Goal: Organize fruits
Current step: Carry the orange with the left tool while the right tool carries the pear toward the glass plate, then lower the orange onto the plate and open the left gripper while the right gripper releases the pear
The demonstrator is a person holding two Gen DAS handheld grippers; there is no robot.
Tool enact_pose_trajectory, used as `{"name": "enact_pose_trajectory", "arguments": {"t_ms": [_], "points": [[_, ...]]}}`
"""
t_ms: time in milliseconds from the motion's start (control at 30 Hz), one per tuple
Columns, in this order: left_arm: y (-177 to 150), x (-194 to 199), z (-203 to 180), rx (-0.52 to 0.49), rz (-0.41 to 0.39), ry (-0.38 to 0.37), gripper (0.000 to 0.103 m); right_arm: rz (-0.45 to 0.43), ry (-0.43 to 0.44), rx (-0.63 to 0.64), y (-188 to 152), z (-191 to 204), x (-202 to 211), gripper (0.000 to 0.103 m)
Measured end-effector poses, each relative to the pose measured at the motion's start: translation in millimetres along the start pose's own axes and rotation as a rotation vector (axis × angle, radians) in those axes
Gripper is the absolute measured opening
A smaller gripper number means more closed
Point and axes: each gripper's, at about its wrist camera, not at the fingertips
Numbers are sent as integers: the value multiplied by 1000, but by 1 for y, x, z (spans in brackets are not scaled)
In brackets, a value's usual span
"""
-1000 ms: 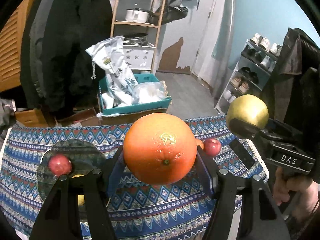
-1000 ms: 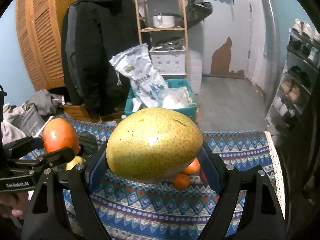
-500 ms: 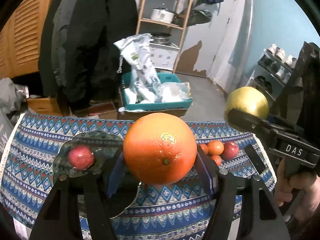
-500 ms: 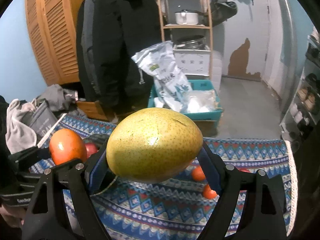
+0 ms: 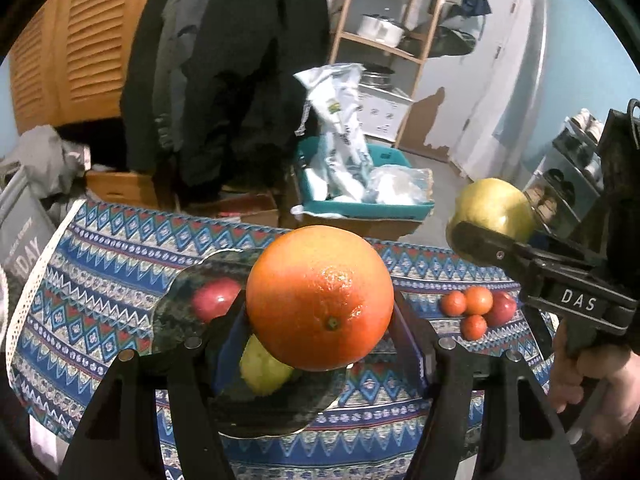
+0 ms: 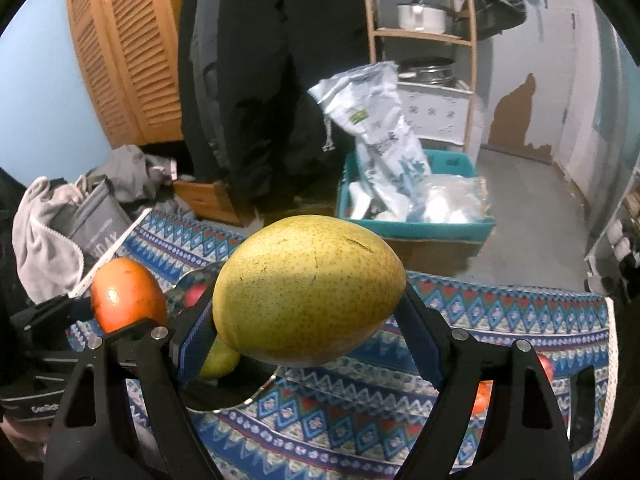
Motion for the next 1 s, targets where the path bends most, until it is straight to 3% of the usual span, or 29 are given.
{"name": "enact_pose_trajectory", "arguments": {"t_ms": [600, 1000], "points": [[-31, -47, 81, 97, 132, 163, 68, 207, 64, 80, -23, 68, -104, 83], [-51, -71, 106, 146, 221, 185, 68, 322, 64, 138, -44, 91, -144, 83]]}}
Point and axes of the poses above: each gripper's, at about its wrist camera, not at the fingertips, and x roughly against the way its jaws point, z to its left, y to its top, and after that the axes turned 7 degrees about -y, right-handed
